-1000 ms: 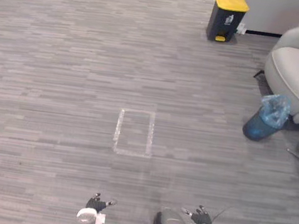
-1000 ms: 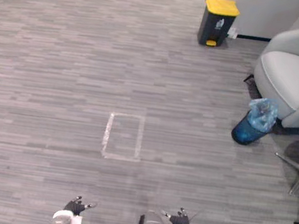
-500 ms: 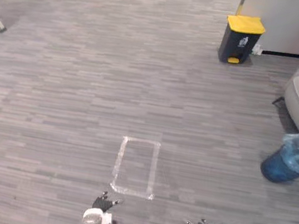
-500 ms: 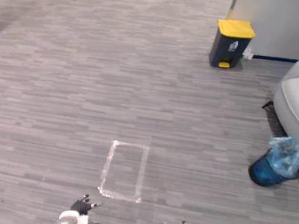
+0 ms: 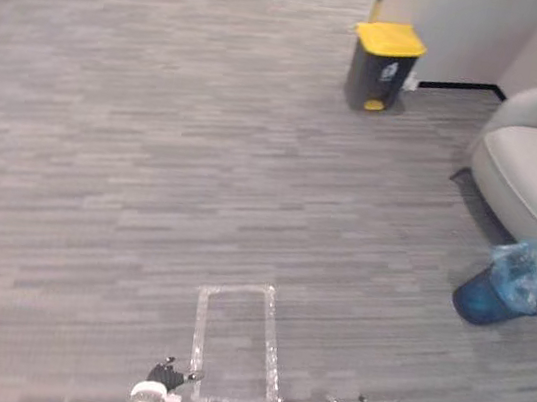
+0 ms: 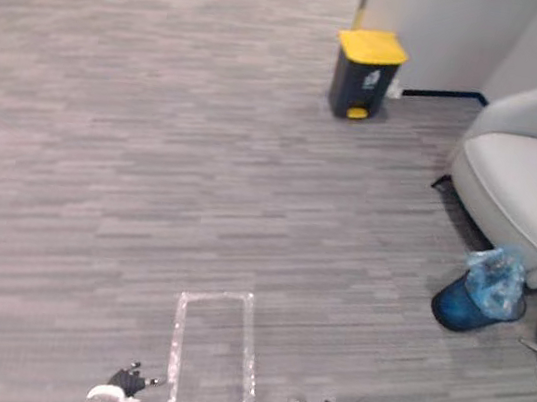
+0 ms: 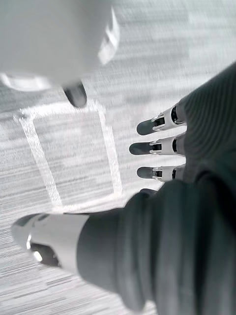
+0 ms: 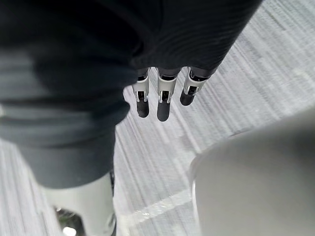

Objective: Organize the slippers on the shoe rack

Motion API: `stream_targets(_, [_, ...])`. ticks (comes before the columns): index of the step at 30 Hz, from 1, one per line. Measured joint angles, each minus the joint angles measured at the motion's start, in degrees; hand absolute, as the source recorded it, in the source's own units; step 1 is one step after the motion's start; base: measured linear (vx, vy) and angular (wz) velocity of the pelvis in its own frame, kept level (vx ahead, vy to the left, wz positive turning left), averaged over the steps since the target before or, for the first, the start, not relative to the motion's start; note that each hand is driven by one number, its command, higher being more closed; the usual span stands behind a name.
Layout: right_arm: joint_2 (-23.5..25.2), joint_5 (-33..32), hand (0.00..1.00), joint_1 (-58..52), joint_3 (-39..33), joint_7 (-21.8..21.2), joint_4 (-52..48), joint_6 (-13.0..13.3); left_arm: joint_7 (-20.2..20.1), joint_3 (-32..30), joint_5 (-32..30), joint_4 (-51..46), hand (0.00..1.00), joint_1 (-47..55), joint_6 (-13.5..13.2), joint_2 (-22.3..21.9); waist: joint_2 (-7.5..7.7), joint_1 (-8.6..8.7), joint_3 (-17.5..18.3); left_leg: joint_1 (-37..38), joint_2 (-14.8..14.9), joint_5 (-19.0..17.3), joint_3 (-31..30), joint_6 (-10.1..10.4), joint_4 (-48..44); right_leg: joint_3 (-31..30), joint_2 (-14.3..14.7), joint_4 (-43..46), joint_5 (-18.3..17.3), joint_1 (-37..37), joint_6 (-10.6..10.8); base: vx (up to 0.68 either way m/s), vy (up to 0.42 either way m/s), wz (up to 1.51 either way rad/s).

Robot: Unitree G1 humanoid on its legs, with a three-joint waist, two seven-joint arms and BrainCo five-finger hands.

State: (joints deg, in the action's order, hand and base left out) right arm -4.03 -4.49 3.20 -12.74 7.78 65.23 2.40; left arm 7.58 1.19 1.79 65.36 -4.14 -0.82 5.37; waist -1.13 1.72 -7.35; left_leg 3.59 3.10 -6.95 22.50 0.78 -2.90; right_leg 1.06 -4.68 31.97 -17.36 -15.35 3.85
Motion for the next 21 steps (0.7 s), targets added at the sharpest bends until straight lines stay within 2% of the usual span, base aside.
stream_targets(1, [0.5,0.0,0.00,0.3,0.1,0.0,-0.2,-0.1,0.0,0.0,0.0,0.0,0.00,-0.3,0.0,0.3,1.23,-0.06,-0.4,1.1,-0.1,-0.8,1.5,1.2,0.5,2.1,0.7,-9.4,4.7,-1.6,-0.5,0.19,-0.091,-0.40])
stream_targets(2, [0.7,-0.2,0.00,0.3,0.0,0.0,-0.3,0.0,0.0,0.0,-0.1,0.2,0.00,-0.1,0.0,0.5,1.25,0.23,-0.8,2.1,-0.3,-1.3,1.8,2.0,0.6,2.0,1.3,-12.2,10.5,-1.0,-2.9,0.27,-0.088,-0.47])
stream_targets(3, [0.0,-0.1,0.00,0.2,-0.3,0.1,-0.2,0.2,-0.2,0.3,-0.2,0.6,0.00,0.3,0.1,-0.5,-0.04,0.98,-0.9,3.1,0.3,-1.4,1.4,2.4,1.1,2.0,2.7,-13.4,10.6,0.2,-3.1,0.30,-0.072,-0.52])
stream_targets(4, [-0.7,-0.1,0.00,0.2,-0.3,0.1,0.1,0.3,-0.4,0.3,-0.6,0.6,0.00,0.9,0.1,-1.6,-0.77,1.00,-0.6,3.8,1.1,-1.4,1.5,2.4,1.1,0.4,3.8,-11.2,8.9,-0.4,-4.3,0.38,-0.117,-0.59])
stream_targets(6, [-0.6,-0.2,0.00,0.0,-2.0,0.2,0.0,0.3,-0.6,-0.2,-0.6,0.6,0.00,0.9,0.3,-2.7,-0.64,1.64,-0.8,5.6,0.9,-1.2,1.7,3.1,0.0,0.0,3.6,-7.3,5.0,-0.4,-4.7,0.31,-0.164,-0.30])
stream_targets(7, [-0.5,-0.2,0.00,-1.0,-2.8,0.2,-0.6,0.2,-0.7,-0.3,-0.7,0.5,0.00,0.8,0.3,-3.2,-0.69,1.70,-0.7,5.3,1.8,-2.0,1.9,4.3,-3.6,0.1,3.5,-7.2,4.1,1.0,-4.9,0.31,-0.186,0.01])
stream_targets(8, [-0.6,-0.2,0.00,-2.5,-2.8,0.3,-1.8,0.3,-0.8,-1.6,-1.1,-0.6,0.00,0.6,0.3,-4.1,-0.81,1.49,-0.6,3.4,3.8,-3.3,1.8,6.3,-11.5,0.4,3.9,-8.1,3.7,3.3,-5.2,0.36,-0.217,0.01])
stream_targets(9, [-0.5,-0.3,0.00,-3.3,-2.5,0.3,-2.6,0.2,-1.0,-2.7,-1.5,-2.0,0.00,0.6,0.3,-4.9,-0.74,1.62,-0.6,1.0,5.9,-3.4,1.4,6.5,-19.7,0.4,4.4,-9.2,3.5,5.3,-5.5,0.30,-0.167,-0.06])
stream_targets(10, [-0.5,-0.4,0.00,-4.1,-2.0,0.3,-3.7,0.2,-1.3,-3.6,-1.7,-3.2,0.00,0.8,0.3,-5.6,-0.92,1.47,-0.5,-2.2,8.6,-2.9,0.8,6.5,-29.2,0.2,5.0,-10.4,3.1,7.2,-6.1,0.26,-0.132,-0.28])
stream_targets(11, [-0.5,-0.4,0.00,-4.5,-0.9,0.4,-4.4,0.2,-1.4,-4.4,-1.7,-4.6,0.00,1.3,0.2,-6.7,-0.63,0.98,-0.6,-6.9,11.6,-2.2,0.1,5.4,-40.6,-1.1,5.9,-10.8,2.3,8.9,-7.5,0.24,-0.047,-0.60])
stream_targets(12, [-0.4,-0.4,0.00,-4.5,0.0,0.4,-4.5,-0.1,-1.6,-4.4,-1.7,-5.2,0.00,2.0,0.2,-7.1,-0.59,0.59,-0.3,-9.5,12.7,-3.5,-0.4,5.2,-46.3,-2.9,6.3,-10.9,1.8,10.1,-8.0,0.24,-0.005,-0.75])
stream_targets(13, [0.0,-0.4,0.00,-4.4,0.0,0.4,-4.5,-0.1,-1.6,-4.5,-1.7,-5.2,0.00,2.0,0.2,-7.4,-0.60,0.57,-0.2,-10.7,12.8,-4.6,-0.6,5.2,-47.7,-4.2,6.4,-11.7,1.8,11.5,-8.0,0.31,0.078,-0.87])
stream_targets(15, [0.8,-0.4,0.00,-4.6,-0.5,0.5,-4.3,-0.3,-1.6,-4.6,-1.5,-5.7,0.00,2.7,0.1,-7.5,-0.56,0.00,-0.2,-13.3,12.1,-7.0,-0.4,4.3,-43.9,-8.2,6.2,-13.6,1.8,14.3,-8.0,0.26,0.105,-0.91])
stream_targets(17, [1.2,-0.4,0.00,-4.4,-0.7,0.4,-3.6,-0.5,-1.6,-4.6,-1.0,-5.9,0.00,2.6,0.0,-7.3,-0.44,-1.24,-0.2,-14.5,9.5,-7.5,-2.3,4.4,-32.9,-12.2,5.4,-14.6,1.6,15.4,-7.4,0.23,0.189,-1.13])
stream_targets(18, [1.2,-0.4,0.00,-4.3,-1.3,0.4,-3.5,-0.5,-1.5,-4.5,-0.8,-5.8,0.00,2.6,0.0,-7.3,-0.36,-1.30,0.0,-15.5,5.7,-6.6,-7.5,5.3,-22.5,-15.4,4.3,-15.3,1.0,15.6,-6.4,0.32,0.319,-1.16])
stream_targets(19, [1.1,-0.3,0.00,-4.2,-1.8,0.4,-3.2,-0.5,-1.5,-4.4,-0.5,-5.7,0.00,2.6,-0.1,-7.3,-0.33,-1.41,0.0,-15.6,3.7,-5.2,-11.5,5.8,-16.5,-17.4,3.7,-15.7,0.7,15.6,-5.5,0.33,0.362,-1.33])
stream_targets(20, [0.5,-0.1,0.00,-4.2,-1.7,0.4,-2.5,-0.5,-1.3,-4.2,-0.5,-5.1,0.00,2.6,-0.2,-7.3,-0.95,-1.54,0.3,-15.4,2.1,-2.4,-16.4,7.1,-8.9,-20.3,3.4,-17.0,0.7,15.5,-4.4,0.33,0.406,-1.39])
stream_targets(21, [-0.7,-0.1,0.00,-3.9,-1.3,0.3,-1.4,-0.6,-1.2,-4.1,-0.5,-4.9,0.00,2.7,-0.2,-7.1,-1.50,-1.91,0.6,-15.6,2.2,1.5,-17.6,7.2,-7.6,-22.9,3.6,-17.6,0.1,15.5,-2.9,0.28,0.359,-1.50])
